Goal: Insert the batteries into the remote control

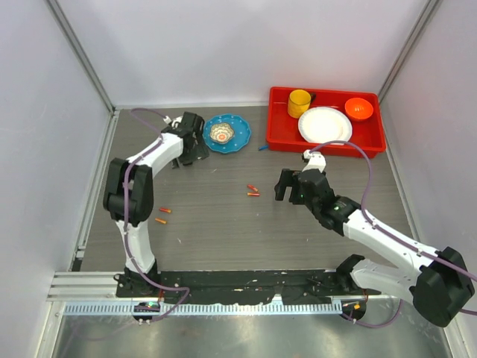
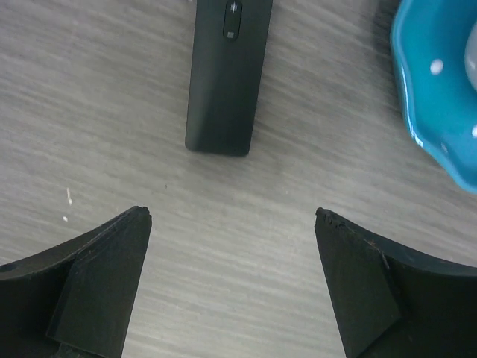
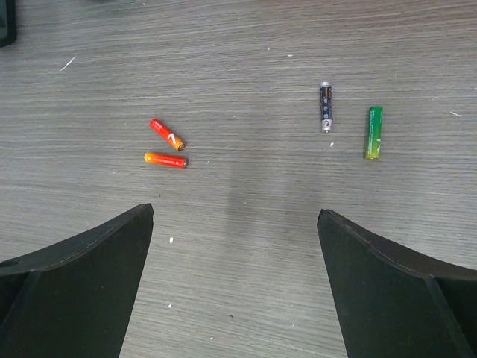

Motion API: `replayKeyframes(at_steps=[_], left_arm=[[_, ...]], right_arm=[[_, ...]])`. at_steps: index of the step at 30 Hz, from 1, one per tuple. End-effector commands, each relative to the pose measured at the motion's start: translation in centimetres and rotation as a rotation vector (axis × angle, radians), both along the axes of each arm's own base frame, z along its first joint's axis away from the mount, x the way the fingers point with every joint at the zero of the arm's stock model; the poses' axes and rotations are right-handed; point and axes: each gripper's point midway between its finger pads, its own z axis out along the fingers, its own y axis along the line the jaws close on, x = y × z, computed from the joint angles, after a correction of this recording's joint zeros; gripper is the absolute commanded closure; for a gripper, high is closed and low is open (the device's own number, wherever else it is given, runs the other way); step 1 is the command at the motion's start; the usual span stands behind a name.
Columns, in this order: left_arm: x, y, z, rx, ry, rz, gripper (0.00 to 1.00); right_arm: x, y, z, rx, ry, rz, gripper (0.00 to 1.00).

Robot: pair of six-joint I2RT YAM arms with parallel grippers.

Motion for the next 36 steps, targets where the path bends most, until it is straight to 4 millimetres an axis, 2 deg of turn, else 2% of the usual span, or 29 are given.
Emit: replayKeyframes(at_steps=[1,6,10,20,36], left_arm=[[2.7,1.8,1.7,0.085,-0.030,0.037,0.06],[3.9,2.9,0.5,0.055,0.000,0.009,0.11],[4.2,2.7,-1.4,0.068,0.060,-0.073,0.15],[6.1,3.2,-1.1,0.133,0.057,-0.132,0.18],[8.8,3.9,-3.3,0.169,0.091,-0.078,0.24]], right_arm=[[-0.1,0.8,2.2,0.066,-0.033,0.023,0.03],[-0.6,0.6,2.0,0.063,-0.026,0.031,0.03],[-0.8,0.8,1.9,0.076,-0.024,0.042,0.03],[-0.7,1.4,1.2,0.076,0.002,0.057,0.03],[-0.8,0.9,1.3,0.064,-0.001,0.043,0.03]])
